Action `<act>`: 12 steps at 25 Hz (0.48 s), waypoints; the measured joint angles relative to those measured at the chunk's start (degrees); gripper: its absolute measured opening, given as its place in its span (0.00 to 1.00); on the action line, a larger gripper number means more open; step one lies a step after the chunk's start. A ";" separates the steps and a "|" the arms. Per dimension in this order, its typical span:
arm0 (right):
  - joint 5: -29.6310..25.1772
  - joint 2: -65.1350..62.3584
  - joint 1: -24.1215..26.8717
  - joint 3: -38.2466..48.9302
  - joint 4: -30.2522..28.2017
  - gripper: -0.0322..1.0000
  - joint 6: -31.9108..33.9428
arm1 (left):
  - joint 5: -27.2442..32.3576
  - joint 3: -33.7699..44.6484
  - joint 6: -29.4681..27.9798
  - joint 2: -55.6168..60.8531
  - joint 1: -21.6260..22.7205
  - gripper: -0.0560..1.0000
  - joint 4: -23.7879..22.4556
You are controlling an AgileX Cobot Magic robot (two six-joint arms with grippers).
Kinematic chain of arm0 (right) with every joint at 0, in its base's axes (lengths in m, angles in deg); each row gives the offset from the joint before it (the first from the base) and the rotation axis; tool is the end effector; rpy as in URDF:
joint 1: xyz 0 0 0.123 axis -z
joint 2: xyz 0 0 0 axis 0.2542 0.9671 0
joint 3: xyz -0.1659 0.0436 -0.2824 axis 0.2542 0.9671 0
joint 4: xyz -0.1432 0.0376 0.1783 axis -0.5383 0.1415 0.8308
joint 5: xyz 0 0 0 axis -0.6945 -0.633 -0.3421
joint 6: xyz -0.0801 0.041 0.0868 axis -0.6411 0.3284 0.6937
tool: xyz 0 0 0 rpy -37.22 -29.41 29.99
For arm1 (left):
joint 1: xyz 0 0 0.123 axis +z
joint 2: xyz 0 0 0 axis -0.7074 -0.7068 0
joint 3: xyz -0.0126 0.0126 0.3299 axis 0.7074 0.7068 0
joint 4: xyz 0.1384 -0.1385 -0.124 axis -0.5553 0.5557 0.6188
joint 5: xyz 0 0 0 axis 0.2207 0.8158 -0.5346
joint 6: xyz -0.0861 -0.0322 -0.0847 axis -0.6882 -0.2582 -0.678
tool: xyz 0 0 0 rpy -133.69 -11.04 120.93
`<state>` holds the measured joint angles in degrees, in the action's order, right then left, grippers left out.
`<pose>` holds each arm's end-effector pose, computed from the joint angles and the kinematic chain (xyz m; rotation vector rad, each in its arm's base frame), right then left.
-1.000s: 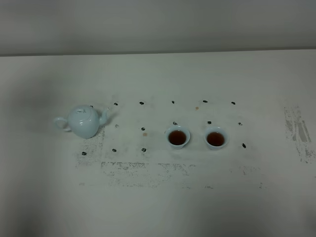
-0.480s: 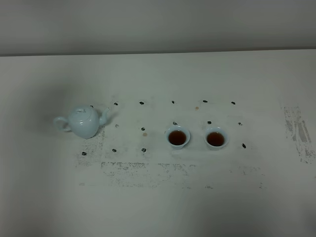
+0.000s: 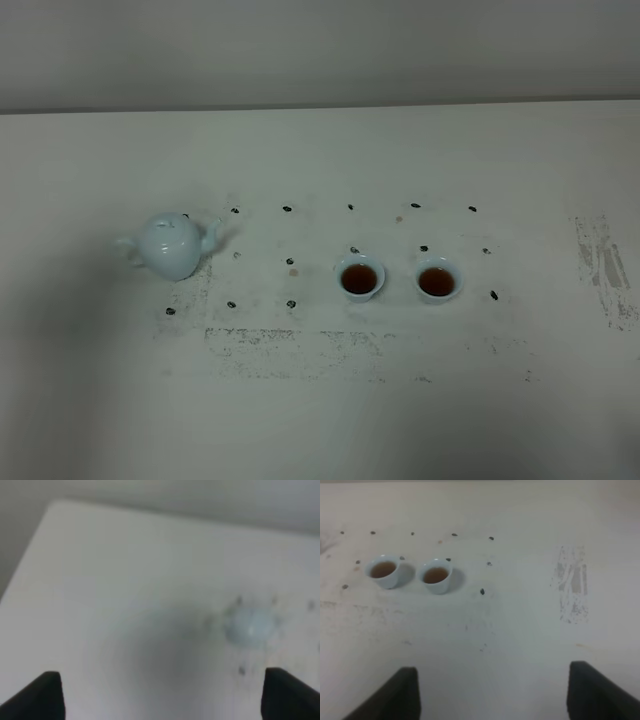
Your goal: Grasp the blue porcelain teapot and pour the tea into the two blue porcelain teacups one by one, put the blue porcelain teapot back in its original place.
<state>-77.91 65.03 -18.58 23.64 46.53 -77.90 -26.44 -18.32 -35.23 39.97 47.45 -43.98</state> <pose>-0.0452 0.0137 0.2533 -0.1280 2.0553 0.1941 0.0873 0.0056 0.3975 -0.1729 2.1411 -0.0234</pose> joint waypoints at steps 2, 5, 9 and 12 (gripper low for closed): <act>0.00 0.00 0.00 0.00 0.00 0.60 0.00 | -1.05 7.62 2.71 4.85 0.00 0.12 1.79; 0.00 0.00 0.00 0.00 0.00 0.60 0.00 | -1.49 17.36 6.66 14.59 0.00 0.12 4.01; 0.00 0.00 0.00 0.00 0.00 0.60 0.00 | -0.30 25.18 7.31 27.67 -0.06 0.12 6.05; 0.00 0.00 0.00 0.00 0.00 0.60 0.00 | 2.10 27.30 7.36 35.59 -0.06 0.12 5.78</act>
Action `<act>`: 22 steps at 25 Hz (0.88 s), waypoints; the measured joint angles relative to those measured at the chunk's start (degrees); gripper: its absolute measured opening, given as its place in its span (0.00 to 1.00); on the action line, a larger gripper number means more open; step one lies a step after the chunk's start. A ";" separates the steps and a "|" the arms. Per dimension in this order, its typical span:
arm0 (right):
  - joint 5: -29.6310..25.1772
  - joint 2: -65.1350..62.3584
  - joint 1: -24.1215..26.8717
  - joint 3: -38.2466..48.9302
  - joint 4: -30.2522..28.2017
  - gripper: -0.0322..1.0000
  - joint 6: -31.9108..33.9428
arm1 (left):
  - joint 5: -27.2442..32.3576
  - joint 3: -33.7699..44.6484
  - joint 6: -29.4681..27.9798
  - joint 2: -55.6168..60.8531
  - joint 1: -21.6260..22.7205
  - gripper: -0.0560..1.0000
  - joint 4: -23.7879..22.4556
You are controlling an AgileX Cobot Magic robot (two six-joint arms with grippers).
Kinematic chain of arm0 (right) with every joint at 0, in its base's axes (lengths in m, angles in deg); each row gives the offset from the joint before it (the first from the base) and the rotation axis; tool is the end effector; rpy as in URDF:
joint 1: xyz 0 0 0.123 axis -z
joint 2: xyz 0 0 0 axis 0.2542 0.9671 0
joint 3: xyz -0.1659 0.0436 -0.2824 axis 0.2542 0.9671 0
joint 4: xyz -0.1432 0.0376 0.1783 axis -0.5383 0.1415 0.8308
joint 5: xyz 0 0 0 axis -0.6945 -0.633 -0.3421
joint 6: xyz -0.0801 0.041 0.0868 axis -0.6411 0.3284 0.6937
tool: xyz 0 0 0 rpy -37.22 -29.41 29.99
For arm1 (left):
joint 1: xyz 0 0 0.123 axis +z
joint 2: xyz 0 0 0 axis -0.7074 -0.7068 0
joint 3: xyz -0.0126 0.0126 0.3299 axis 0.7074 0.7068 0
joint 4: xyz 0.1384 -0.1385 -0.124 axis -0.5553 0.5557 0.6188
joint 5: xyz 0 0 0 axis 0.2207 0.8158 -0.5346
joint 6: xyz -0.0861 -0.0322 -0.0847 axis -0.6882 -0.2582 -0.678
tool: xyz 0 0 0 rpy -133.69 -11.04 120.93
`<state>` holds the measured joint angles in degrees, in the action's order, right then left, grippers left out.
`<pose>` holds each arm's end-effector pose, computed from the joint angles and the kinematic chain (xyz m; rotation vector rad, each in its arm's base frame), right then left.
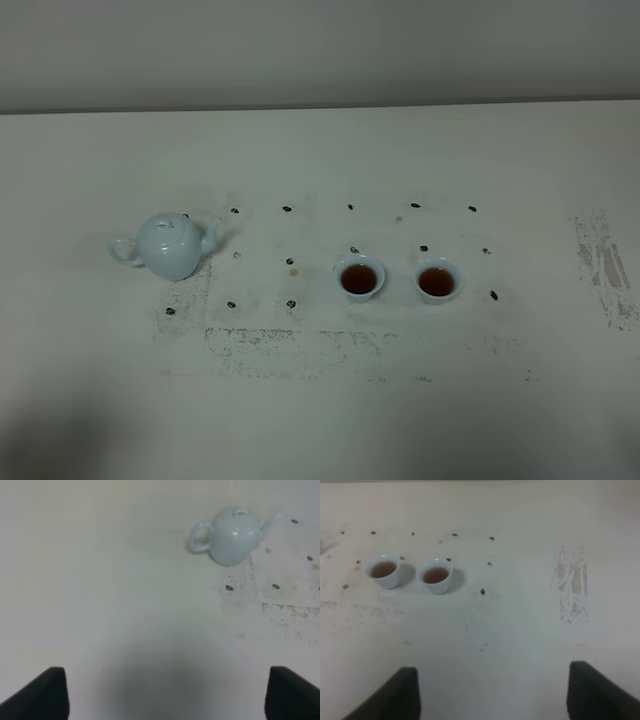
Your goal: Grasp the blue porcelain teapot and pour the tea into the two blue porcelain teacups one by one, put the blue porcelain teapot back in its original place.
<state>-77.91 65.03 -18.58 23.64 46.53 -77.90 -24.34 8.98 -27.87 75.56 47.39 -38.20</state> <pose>-0.0452 0.0137 0.2533 -0.1280 2.0553 0.1941 -0.0207 -0.0092 0.2621 -0.0410 2.0376 -0.0679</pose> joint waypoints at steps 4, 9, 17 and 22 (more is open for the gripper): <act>0.00 0.00 0.00 0.00 0.00 0.60 0.00 | 2.56 0.07 0.00 4.84 -0.17 0.12 -0.18; 0.00 0.00 0.00 0.00 0.00 0.60 0.00 | 5.53 1.82 -0.37 4.83 -0.88 0.12 -0.42; 0.00 0.00 0.00 0.00 0.00 0.60 0.00 | 5.57 1.82 -1.20 4.83 -0.99 0.12 -1.78; 0.00 0.00 0.00 0.00 0.00 0.60 0.00 | 5.57 1.82 -1.32 4.83 -0.99 0.12 -1.92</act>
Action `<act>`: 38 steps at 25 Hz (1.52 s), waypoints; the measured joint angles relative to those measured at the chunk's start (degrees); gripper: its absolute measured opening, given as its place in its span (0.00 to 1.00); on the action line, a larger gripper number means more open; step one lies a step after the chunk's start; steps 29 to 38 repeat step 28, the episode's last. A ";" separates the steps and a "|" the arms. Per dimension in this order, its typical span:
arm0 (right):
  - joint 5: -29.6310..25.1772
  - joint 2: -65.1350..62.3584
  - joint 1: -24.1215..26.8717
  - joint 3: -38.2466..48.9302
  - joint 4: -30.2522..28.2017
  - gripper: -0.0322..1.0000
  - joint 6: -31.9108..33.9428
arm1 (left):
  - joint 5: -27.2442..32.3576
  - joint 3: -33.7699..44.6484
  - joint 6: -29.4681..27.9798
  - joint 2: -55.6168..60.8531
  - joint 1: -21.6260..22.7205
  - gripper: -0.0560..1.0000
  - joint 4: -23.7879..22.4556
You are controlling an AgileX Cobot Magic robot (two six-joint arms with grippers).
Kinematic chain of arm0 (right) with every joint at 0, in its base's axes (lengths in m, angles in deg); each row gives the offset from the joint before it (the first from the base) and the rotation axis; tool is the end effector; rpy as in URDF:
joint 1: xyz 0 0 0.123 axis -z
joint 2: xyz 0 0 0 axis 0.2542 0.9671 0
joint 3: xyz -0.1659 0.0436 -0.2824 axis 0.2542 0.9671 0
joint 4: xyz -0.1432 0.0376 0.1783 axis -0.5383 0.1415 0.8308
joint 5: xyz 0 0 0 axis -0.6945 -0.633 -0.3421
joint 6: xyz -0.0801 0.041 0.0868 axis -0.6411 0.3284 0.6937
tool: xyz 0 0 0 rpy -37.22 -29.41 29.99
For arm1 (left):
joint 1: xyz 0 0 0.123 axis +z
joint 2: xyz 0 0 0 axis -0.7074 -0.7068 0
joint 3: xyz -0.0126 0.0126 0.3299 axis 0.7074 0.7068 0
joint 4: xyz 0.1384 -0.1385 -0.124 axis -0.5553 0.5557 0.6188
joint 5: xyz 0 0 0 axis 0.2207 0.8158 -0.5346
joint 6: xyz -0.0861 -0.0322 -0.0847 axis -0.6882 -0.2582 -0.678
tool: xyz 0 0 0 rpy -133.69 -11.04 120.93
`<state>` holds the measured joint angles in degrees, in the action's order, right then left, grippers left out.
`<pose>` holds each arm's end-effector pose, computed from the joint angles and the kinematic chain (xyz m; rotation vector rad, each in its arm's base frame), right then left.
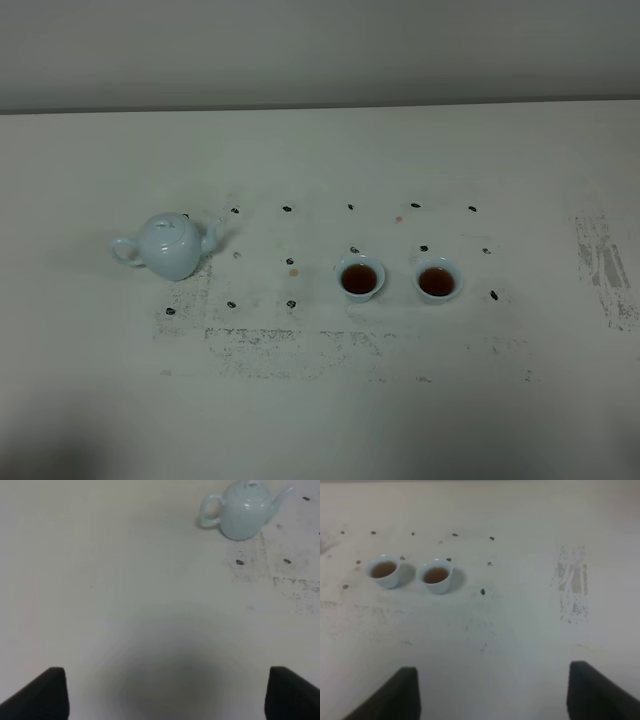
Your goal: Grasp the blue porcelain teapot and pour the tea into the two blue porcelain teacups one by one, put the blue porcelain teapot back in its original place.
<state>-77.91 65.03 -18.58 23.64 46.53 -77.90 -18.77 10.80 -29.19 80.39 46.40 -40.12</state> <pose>-0.0452 0.0137 0.2533 -0.1280 2.0553 0.1941 -0.0349 -0.0061 0.2393 -0.0412 2.0838 -0.0539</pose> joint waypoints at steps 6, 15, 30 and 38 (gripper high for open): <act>0.00 0.00 0.00 0.00 0.00 0.60 0.00 | 0.00 0.00 -0.05 0.00 0.00 0.12 0.00; 0.00 0.00 0.00 0.00 0.00 0.60 0.00 | 0.00 0.00 -0.05 0.00 0.00 0.12 0.00; 0.00 0.00 0.00 0.00 0.00 0.60 0.00 | 0.00 0.00 -0.05 0.00 0.00 0.12 0.00; 0.00 0.00 0.00 0.00 0.00 0.60 0.00 | 0.00 0.00 -0.05 0.00 0.00 0.12 0.00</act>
